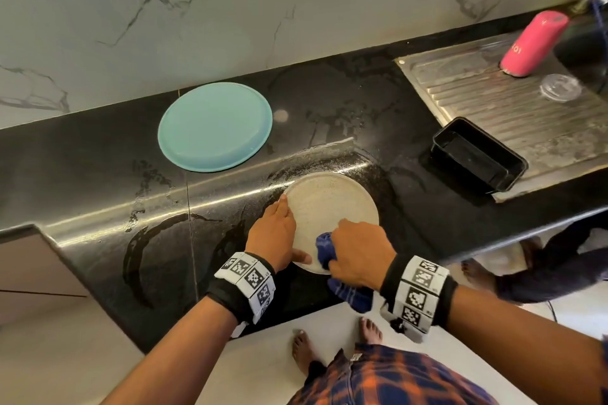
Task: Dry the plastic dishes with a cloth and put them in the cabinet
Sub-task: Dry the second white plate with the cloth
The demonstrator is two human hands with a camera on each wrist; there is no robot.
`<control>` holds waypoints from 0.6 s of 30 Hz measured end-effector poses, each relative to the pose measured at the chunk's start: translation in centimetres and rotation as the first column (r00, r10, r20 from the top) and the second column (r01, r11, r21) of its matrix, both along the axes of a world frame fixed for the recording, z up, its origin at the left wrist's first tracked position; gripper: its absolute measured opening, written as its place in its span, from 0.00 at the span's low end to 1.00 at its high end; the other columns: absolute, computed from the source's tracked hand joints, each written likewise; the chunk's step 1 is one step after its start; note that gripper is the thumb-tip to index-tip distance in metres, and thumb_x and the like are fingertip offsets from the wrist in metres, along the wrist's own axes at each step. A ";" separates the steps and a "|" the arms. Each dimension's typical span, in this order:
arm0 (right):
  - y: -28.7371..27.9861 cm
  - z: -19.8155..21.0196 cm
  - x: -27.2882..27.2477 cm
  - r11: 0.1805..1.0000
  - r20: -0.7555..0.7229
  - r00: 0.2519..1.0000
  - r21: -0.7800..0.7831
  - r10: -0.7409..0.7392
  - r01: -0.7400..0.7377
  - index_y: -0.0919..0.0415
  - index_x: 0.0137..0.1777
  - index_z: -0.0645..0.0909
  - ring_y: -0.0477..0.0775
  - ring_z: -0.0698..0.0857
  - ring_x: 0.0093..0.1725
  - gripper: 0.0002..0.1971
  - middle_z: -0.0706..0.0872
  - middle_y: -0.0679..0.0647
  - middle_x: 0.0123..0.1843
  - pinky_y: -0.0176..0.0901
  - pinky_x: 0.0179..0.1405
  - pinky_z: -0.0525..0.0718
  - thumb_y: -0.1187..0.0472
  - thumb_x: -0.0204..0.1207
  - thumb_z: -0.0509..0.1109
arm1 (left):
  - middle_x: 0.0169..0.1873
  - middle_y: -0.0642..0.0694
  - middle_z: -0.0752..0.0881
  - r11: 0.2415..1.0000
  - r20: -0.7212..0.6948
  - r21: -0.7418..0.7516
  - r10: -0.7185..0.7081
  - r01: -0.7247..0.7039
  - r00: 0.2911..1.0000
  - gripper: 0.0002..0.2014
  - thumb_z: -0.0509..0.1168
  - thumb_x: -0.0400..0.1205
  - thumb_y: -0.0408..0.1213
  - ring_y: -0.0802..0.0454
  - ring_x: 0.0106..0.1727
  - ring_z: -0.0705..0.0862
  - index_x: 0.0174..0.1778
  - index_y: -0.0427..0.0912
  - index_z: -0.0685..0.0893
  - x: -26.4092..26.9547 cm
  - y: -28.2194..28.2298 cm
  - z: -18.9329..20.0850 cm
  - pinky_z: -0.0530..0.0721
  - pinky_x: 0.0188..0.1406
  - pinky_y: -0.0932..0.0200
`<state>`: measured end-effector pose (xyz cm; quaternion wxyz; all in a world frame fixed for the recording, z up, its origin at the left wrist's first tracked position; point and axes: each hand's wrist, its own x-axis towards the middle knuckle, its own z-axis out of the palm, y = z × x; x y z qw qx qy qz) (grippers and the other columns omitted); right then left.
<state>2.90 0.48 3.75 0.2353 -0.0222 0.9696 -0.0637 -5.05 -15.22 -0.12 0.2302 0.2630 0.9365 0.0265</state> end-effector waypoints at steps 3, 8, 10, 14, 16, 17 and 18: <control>-0.2 0.3 -0.9 1.000 -0.013 1.000 -0.024 0.014 -0.014 0.57 0.45 0.81 0.59 0.84 0.44 0.14 0.84 0.54 0.48 0.47 0.38 0.77 0.46 0.71 0.72 | 0.87 0.41 0.48 1.000 0.007 0.022 0.001 -0.001 1.000 0.60 0.76 0.68 0.64 0.44 0.86 0.53 0.86 0.33 0.53 -0.1 -0.1 0.0 0.62 0.83 0.50; 3.2 0.8 -2.1 0.995 -0.003 0.996 0.039 -0.087 0.087 0.54 0.43 0.82 0.60 0.86 0.44 0.14 0.78 0.50 0.39 0.44 0.37 0.77 0.45 0.66 0.75 | 0.87 0.43 0.49 0.997 0.026 0.080 0.010 -0.012 1.000 0.57 0.77 0.68 0.63 0.45 0.86 0.53 0.86 0.38 0.56 -0.1 -0.6 -0.3 0.60 0.84 0.50; 4.8 0.9 -3.7 0.988 -0.053 0.991 0.087 -0.126 0.130 0.56 0.40 0.77 0.61 0.84 0.41 0.14 0.77 0.51 0.37 0.44 0.37 0.77 0.47 0.67 0.75 | 0.87 0.44 0.49 0.995 0.041 0.097 0.014 -0.018 0.999 0.58 0.77 0.68 0.62 0.45 0.86 0.52 0.86 0.39 0.55 -0.1 -0.8 -0.2 0.57 0.84 0.50; 5.5 0.7 -8.2 0.978 -0.124 0.975 0.073 -0.185 0.195 0.58 0.38 0.77 0.58 0.78 0.36 0.11 0.78 0.52 0.36 0.45 0.38 0.77 0.51 0.69 0.74 | 0.87 0.43 0.48 0.993 0.051 0.115 0.028 -0.034 0.998 0.59 0.77 0.68 0.63 0.44 0.87 0.51 0.86 0.38 0.53 -0.2 -0.7 -0.2 0.54 0.84 0.52; 4.4 0.1 -10.2 0.986 -0.136 0.977 0.024 -0.163 0.168 0.59 0.40 0.82 0.59 0.82 0.35 0.10 0.80 0.52 0.34 0.44 0.35 0.78 0.52 0.69 0.74 | 0.87 0.44 0.49 0.987 0.062 0.148 0.056 -0.065 0.996 0.60 0.77 0.67 0.64 0.46 0.87 0.51 0.87 0.39 0.53 -0.1 -0.8 -0.4 0.54 0.84 0.52; 3.6 -0.1 -10.9 0.989 -0.137 0.980 0.003 -0.146 0.147 0.59 0.41 0.84 0.59 0.83 0.35 0.10 0.80 0.52 0.33 0.43 0.33 0.77 0.53 0.68 0.74 | 0.87 0.46 0.51 0.981 0.068 0.176 0.066 -0.077 0.995 0.61 0.79 0.66 0.63 0.46 0.86 0.52 0.87 0.41 0.52 -0.1 -0.8 -0.4 0.55 0.84 0.52; 2.7 -0.4 -11.3 0.993 -0.140 0.983 -0.012 -0.121 0.121 0.59 0.41 0.86 0.58 0.83 0.35 0.10 0.81 0.52 0.32 0.42 0.32 0.76 0.53 0.67 0.74 | 0.87 0.48 0.53 0.973 0.075 0.211 0.076 -0.090 0.994 0.62 0.80 0.64 0.62 0.47 0.86 0.54 0.87 0.43 0.52 -0.1 -0.9 -0.5 0.56 0.84 0.52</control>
